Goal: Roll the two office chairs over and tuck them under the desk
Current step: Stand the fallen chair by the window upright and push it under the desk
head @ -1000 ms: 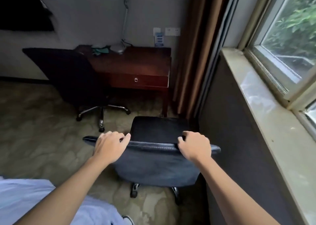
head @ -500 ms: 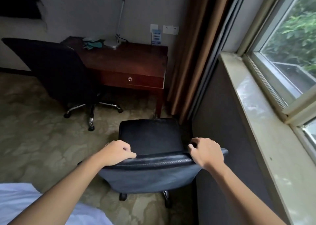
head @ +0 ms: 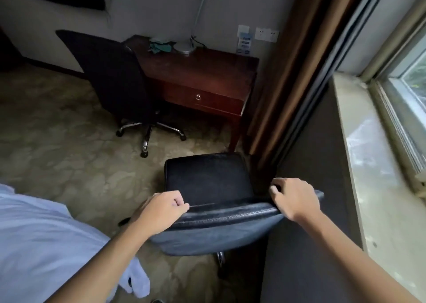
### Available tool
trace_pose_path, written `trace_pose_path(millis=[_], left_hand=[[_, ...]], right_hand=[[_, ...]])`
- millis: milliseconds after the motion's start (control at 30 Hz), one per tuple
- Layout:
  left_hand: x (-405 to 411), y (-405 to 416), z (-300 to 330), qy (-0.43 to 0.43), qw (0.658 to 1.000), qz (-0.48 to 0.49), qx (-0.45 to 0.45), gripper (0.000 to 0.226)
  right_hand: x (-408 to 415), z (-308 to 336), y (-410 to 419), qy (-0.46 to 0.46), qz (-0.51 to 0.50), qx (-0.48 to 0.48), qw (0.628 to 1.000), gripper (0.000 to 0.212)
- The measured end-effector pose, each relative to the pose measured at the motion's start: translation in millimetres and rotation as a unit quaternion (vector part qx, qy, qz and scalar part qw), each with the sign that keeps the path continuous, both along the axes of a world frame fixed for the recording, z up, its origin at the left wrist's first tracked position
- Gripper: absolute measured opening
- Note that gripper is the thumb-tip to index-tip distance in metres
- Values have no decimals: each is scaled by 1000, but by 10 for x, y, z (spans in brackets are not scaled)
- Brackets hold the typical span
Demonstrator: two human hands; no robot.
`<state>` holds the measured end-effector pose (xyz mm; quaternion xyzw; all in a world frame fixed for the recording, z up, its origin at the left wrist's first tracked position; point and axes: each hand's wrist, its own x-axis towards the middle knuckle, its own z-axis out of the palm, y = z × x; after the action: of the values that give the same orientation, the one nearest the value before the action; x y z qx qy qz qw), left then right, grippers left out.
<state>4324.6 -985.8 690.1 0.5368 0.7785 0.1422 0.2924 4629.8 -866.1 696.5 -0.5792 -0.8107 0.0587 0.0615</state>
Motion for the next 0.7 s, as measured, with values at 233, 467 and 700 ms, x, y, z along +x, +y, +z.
trace_pose_path(millis=[233, 467, 700], left_hand=[[416, -152, -67, 228, 947, 32, 225, 37], [282, 352, -10, 247, 941, 66, 221, 40], [176, 930, -33, 232, 952, 87, 178, 44]], right_hand=[[68, 55, 468, 22, 27, 35, 999, 23], [-65, 39, 962, 34, 45, 57, 997, 27], [-239, 82, 1540, 42, 49, 52, 997, 32]])
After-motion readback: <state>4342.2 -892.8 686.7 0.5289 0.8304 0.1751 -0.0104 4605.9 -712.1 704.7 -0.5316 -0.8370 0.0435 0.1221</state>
